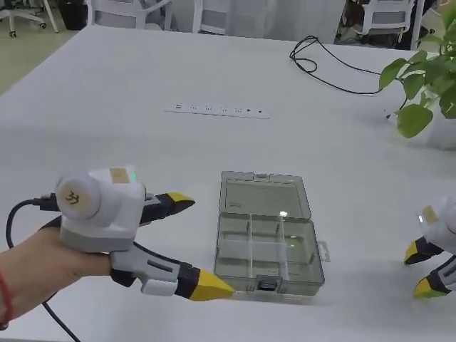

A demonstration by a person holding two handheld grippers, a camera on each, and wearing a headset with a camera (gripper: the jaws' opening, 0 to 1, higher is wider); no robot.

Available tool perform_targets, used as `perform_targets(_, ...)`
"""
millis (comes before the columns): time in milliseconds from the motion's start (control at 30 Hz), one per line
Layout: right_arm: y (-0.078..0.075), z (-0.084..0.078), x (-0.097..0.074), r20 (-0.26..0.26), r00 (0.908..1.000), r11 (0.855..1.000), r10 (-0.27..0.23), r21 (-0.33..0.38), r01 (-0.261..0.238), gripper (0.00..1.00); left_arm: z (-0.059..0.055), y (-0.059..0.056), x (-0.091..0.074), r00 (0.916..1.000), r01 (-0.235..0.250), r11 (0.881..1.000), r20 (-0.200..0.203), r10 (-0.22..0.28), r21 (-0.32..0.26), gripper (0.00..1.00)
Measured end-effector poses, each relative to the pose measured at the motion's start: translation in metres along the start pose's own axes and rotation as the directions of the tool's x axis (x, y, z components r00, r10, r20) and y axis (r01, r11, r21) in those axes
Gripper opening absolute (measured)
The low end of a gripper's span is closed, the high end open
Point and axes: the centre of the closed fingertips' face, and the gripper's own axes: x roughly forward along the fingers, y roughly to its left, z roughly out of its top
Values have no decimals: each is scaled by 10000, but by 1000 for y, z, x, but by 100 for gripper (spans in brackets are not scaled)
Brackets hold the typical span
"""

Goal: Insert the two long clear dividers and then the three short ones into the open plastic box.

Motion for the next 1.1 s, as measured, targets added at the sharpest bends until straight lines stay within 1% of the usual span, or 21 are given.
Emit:
perform_targets(133, 0, 0, 0, -14, 10000, 9999, -73, 87, 73, 33, 0, -1, 0, 10000, 24, 10000, -47, -24, 37, 100)
perform_targets(300, 0, 1, 0, -114, 9997, 9998, -193, -72, 193, 33, 1, -1, 0, 10000, 27, 10000, -36, -26, 65, 100)
perform_targets(400, 1, 5, -2, -22, 9997, 9996, -259, -63, 259, 33, 1, -1, -1, 10000, 34, 10000, -41, -34, 71, 100)
perform_targets(633, -3, 26, -17, 476, 9963, 9972, -719, -175, 728, 33, 2, -2, -2, 10000, 9, 10000, -20, -9, 95, 100)
perform_targets(667, -3, 31, -21, 644, 9949, 9967, -781, -171, 793, 33, 2, -2, -2, 10000, 12, 10000, -7, -12, 92, 100)
perform_targets(767, -2, 40, -29, 765, 9921, 9944, -992, -280, 1016, 33, 3, -2, -2, 10000, 16, 9999, 15, -16, 108, 100)
perform_targets(867, -2, 52, -40, 1026, 9875, 9919, -1196, -316, 1234, 33, 5, -2, -3, 10000, -2, 10000, 36, 2, 72, 100)
perform_targets(967, -2, 62, -50, 1214, 9826, 9885, -1407, -375, 1462, 33, 11, -2, -1, 9998, -6, 10000, 201, 7, -44, 100)
perform_targets(1067, -3, 75, -63, 1518, 9746, 9844, -1644, -370, 1718, 33, 24, -2, 0, 9987, -79, 9996, 508, 92, -258, 98)
perform_targets(1100, -7, 76, -60, 1631, 9713, 9829, -1729, -348, 1808, 33, 29, -3, 1, 9980, -60, 9993, 627, 83, -375, 97)
